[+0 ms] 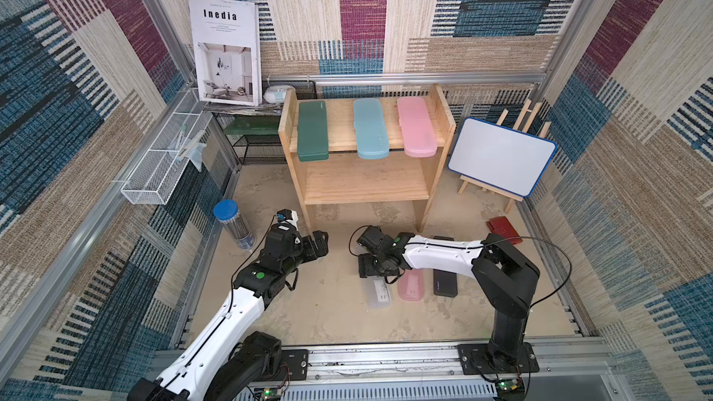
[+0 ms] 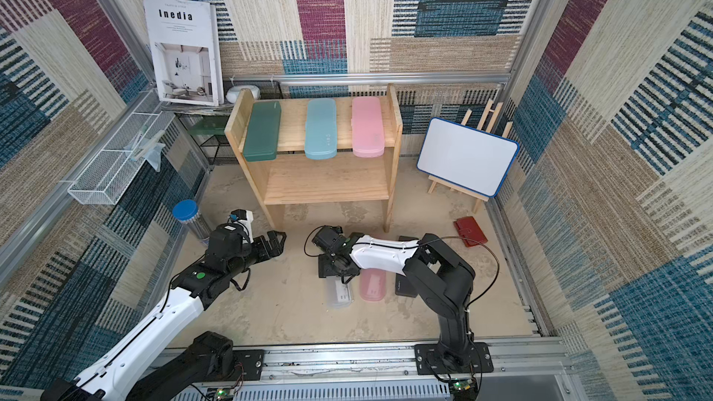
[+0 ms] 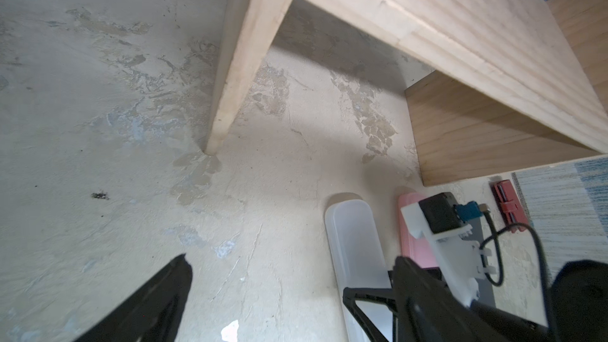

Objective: Remove the pencil cases from the shelf
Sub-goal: Adjust the pencil case at the center of the board.

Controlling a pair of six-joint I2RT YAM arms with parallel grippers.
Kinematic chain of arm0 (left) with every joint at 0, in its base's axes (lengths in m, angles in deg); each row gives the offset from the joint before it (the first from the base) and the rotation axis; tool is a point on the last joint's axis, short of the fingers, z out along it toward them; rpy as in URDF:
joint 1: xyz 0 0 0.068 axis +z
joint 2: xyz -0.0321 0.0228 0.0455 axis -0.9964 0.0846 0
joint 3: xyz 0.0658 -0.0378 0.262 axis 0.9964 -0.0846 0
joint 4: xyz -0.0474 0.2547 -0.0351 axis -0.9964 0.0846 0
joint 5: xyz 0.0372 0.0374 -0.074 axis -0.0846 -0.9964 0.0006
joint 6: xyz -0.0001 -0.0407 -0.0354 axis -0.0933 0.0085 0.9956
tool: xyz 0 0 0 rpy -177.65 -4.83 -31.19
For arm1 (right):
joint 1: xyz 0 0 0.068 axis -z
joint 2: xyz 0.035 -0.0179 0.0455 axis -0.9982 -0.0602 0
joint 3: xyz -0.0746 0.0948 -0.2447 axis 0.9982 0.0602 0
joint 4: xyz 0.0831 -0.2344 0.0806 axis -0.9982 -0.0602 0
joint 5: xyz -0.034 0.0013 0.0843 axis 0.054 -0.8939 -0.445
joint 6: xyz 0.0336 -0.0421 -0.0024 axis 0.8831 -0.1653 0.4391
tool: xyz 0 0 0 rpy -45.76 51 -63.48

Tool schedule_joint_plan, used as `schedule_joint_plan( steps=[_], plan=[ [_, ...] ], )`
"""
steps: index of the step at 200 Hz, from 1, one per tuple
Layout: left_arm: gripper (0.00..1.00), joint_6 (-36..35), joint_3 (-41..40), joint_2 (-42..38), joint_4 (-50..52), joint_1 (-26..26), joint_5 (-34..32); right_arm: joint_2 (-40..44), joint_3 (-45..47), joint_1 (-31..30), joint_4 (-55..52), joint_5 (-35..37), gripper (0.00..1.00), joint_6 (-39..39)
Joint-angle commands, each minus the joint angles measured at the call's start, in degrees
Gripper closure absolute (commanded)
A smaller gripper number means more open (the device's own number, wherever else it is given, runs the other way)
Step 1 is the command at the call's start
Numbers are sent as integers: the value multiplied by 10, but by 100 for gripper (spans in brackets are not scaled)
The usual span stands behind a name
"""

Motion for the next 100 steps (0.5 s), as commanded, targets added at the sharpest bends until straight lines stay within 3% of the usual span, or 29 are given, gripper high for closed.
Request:
schedule_joint_plan(
  steps=[1,18,37,86,100],
  plan=[
    [1,3,4,13,-29,1,24,-14,2,3,-58,22,26,58],
    [1,3,9,25,-32,1,33,-20,-12,5,-69,28,18,54],
    [1,2,13,36,-35,1,37,-3,-22,1,-70,52,0,40],
    [1,3,24,34,-39,1,37,116,7,-7,-112,135,0,16],
    [1,3,32,36,-38,1,38,152,43,-6,-115,150,14,34]
  ],
)
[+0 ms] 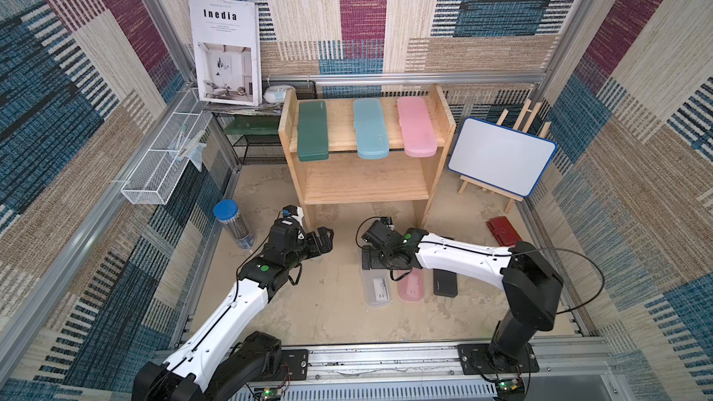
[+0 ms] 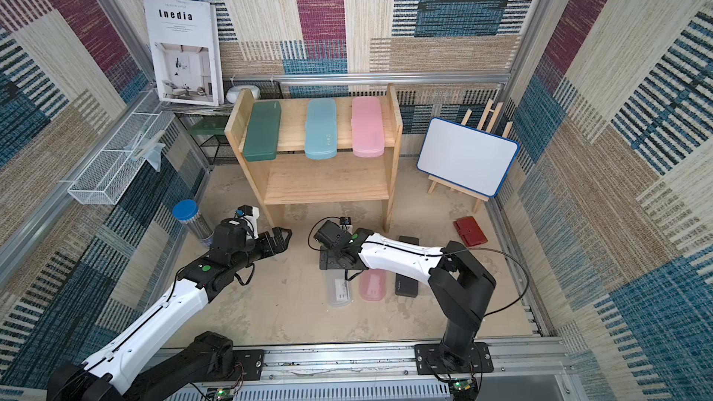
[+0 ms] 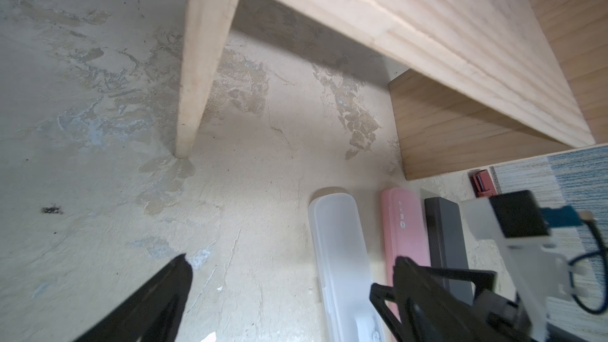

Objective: Remove the pencil cases from the shelf
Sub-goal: Adjust the pencil case at the center of the board.

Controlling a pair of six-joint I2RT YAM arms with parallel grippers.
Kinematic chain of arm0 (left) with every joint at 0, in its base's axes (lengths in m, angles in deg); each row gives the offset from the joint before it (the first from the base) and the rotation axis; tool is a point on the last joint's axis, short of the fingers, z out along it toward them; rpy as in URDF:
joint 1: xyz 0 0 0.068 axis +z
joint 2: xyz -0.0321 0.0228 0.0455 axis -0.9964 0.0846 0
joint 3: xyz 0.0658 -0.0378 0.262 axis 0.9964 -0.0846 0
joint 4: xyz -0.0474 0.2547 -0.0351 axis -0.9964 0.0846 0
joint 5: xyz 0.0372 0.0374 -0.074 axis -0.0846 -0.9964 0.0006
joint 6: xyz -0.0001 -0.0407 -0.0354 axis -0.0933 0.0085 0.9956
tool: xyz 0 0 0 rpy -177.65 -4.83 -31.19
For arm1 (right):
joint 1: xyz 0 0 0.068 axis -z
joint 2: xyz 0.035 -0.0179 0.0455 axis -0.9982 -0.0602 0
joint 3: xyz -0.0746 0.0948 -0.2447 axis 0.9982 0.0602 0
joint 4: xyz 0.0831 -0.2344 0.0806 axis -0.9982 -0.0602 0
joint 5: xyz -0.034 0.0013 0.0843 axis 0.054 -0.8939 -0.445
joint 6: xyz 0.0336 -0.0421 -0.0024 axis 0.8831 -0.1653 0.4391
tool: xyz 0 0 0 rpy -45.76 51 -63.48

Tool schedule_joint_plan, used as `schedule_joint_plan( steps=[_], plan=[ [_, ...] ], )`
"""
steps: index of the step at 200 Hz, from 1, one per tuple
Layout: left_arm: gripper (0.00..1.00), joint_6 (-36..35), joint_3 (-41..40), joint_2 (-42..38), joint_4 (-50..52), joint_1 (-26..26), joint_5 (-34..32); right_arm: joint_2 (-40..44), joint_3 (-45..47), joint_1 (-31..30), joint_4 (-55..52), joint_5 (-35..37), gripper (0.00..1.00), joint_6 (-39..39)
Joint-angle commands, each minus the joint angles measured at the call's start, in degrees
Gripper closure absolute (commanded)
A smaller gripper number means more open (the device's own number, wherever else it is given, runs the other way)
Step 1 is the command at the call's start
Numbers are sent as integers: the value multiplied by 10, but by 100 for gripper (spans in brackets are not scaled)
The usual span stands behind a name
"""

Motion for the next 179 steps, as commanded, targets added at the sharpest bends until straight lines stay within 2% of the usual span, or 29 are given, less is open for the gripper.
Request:
schedule_joint_plan(
  steps=[1,16,47,81,115,145,179],
  plan=[
    [1,1,13,1,-15,1,7,45,41,2,-42,51,14,11],
    [1,0,20,5,-15,1,7,71,87,13,-42,58,28,15],
    [1,-4,33,16,-12,1,7,108,151,66,-43,59,72,5],
    [0,-2,40,23,-10,1,9,140,172,112,-13,50,100,-41],
    [1,0,42,20,-4,1,1,129,169,129,7,40,100,-73],
    [1,0,39,18,4,1,-9,88,201,147,61,-1,100,-86],
    [1,2,37,15,10,1,-12,58,209,149,75,-27,100,-87]
  ],
)
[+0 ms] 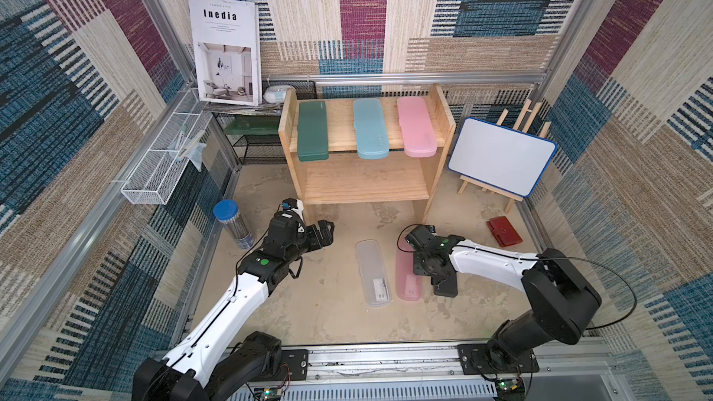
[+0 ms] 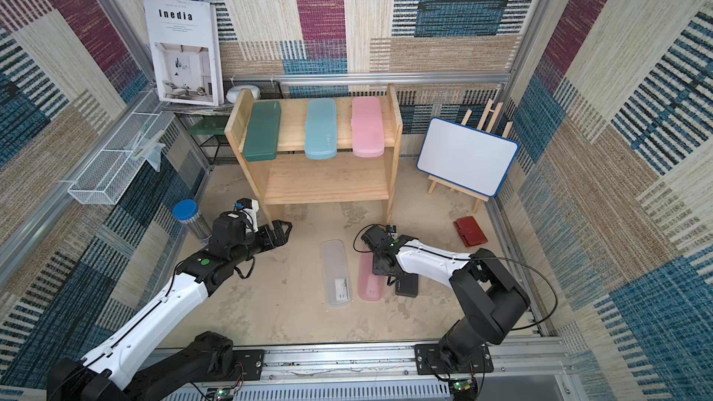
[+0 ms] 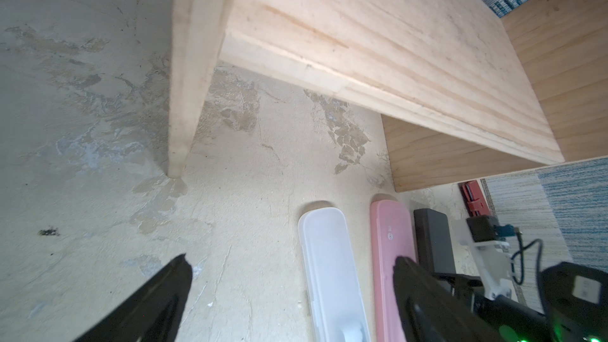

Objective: Remove the pencil cases from the shelf
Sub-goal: Adjust the pencil case at the center of the board.

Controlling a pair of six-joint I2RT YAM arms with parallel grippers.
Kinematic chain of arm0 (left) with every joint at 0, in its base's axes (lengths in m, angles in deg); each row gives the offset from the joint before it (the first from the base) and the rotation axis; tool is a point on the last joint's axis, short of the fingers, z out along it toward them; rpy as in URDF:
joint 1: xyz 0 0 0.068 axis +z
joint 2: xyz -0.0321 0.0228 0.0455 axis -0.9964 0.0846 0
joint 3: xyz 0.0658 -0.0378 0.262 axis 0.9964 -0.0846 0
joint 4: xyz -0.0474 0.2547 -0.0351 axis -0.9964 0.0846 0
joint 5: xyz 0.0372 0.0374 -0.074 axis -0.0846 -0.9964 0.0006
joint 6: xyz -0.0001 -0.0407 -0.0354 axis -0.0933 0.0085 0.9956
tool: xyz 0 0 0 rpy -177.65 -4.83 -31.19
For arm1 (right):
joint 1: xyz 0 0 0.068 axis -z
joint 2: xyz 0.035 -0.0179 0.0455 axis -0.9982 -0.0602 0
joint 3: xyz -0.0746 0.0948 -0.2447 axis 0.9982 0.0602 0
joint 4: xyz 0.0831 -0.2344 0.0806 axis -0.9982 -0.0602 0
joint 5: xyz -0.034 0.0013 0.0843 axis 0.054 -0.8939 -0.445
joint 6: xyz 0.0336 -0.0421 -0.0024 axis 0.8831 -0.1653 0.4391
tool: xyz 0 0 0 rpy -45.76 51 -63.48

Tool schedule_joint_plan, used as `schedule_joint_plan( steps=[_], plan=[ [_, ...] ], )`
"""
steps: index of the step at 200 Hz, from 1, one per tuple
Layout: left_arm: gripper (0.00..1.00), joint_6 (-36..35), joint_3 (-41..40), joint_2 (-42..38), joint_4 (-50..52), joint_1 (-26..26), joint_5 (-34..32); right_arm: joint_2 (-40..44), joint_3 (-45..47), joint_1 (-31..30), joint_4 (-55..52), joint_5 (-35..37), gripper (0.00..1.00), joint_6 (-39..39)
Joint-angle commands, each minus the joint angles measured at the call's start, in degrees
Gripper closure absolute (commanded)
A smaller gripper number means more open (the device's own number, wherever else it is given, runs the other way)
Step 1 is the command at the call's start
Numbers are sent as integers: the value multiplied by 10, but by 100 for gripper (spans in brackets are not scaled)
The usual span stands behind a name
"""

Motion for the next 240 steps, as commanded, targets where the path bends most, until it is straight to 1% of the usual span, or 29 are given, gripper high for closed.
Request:
schedule_joint_plan(
  steps=[1,28,53,80,119,140,158,187,240],
  plan=[
    [1,2,-1,-2,0,1,-9,-5,5,0,26,-26,100,-8],
    [1,1,-1,-2,3,1,-11,23,-4,0,4,5,100,-11],
    [1,1,5,-1,5,1,-10,62,-39,0,-27,24,100,-28],
    [1,1,10,3,3,1,-9,70,-68,0,-36,6,100,-43],
    [1,2,11,5,5,1,-9,35,-39,0,13,-39,100,-39],
    [1,1,12,4,7,1,-11,-4,-7,0,43,-69,100,-31],
    [1,-1,12,5,10,1,-12,-35,5,-1,47,-85,100,-23],
    [1,-4,14,1,13,1,-15,-19,8,-2,44,-71,100,-22],
    [1,-5,21,1,13,1,-16,-6,-27,-2,16,-46,99,-47]
  ],
)
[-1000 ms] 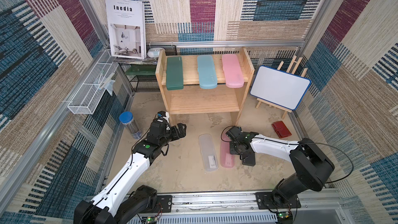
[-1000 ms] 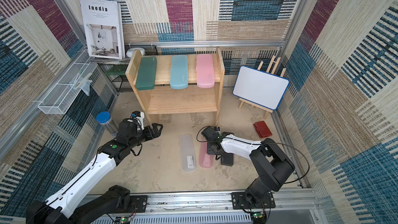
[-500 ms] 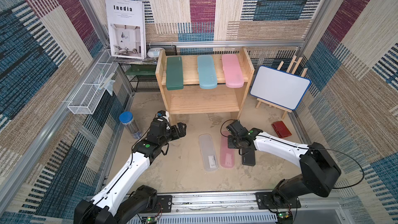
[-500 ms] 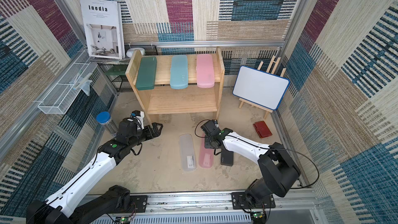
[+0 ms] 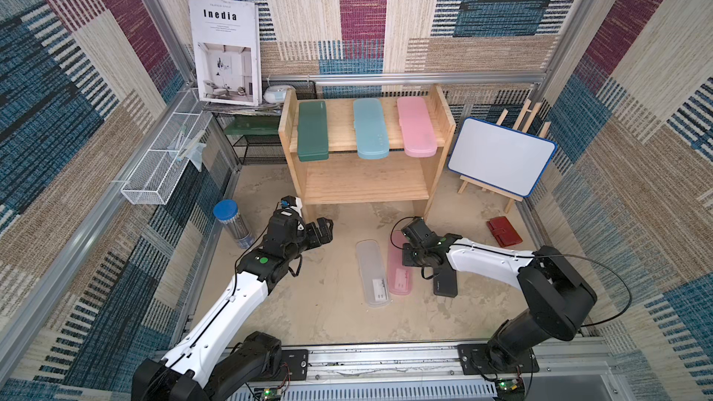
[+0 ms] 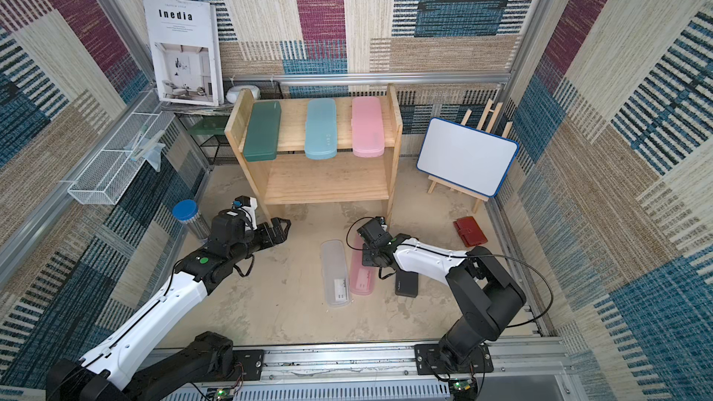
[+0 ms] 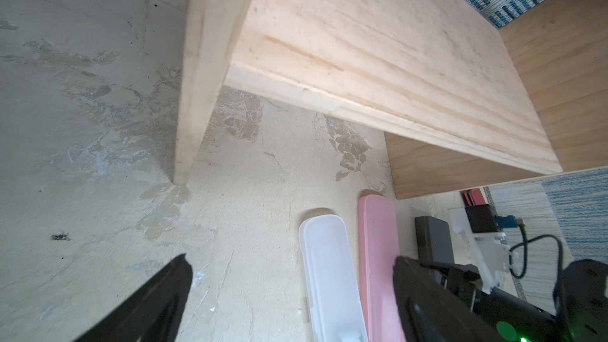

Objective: Remove the pencil cases from the shelf
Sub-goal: Adjust the pencil case at the center of the board.

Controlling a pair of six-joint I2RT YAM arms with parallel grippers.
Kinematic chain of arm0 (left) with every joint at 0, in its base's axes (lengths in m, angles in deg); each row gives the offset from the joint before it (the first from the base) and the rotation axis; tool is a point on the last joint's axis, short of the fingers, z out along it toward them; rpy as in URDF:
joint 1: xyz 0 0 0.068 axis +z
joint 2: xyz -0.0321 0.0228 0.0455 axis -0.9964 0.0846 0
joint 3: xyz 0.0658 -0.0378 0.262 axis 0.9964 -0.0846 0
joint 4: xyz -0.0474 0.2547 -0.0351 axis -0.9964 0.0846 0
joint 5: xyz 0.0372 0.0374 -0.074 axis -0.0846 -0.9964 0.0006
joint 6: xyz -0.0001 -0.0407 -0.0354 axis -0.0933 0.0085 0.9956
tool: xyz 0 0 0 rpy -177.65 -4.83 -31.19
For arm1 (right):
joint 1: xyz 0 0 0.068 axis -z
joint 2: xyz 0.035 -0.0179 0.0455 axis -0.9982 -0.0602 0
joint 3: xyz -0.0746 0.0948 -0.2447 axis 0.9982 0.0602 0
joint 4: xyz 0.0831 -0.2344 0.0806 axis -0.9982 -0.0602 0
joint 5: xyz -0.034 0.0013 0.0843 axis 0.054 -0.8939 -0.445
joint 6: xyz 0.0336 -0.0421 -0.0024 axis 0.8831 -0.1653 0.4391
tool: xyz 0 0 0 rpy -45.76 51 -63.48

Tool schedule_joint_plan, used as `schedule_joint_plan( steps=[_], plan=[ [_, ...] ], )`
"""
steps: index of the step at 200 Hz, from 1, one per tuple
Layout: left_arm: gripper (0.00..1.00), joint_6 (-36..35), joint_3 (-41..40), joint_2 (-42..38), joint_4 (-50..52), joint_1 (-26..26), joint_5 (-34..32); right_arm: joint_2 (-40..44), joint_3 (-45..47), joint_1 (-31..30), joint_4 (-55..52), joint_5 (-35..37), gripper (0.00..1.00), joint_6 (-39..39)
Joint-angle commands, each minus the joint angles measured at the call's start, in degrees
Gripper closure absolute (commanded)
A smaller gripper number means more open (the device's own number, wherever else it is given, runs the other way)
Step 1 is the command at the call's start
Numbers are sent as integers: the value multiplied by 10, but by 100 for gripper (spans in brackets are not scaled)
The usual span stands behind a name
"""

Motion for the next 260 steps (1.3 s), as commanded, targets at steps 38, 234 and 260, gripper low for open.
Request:
schedule_joint_plan(
  steps=[38,234,260],
  plan=[
    [0,-5,7,-5,10,1,-8,60,-21,-1,-76,-11,90,-30],
    [1,-153,-5,-37,-182,10,-98,320,13,97,170,134,41,-243],
    [1,-155,2,-24,-200,18,-95,295,-6,103,179,109,51,-262]
  ],
)
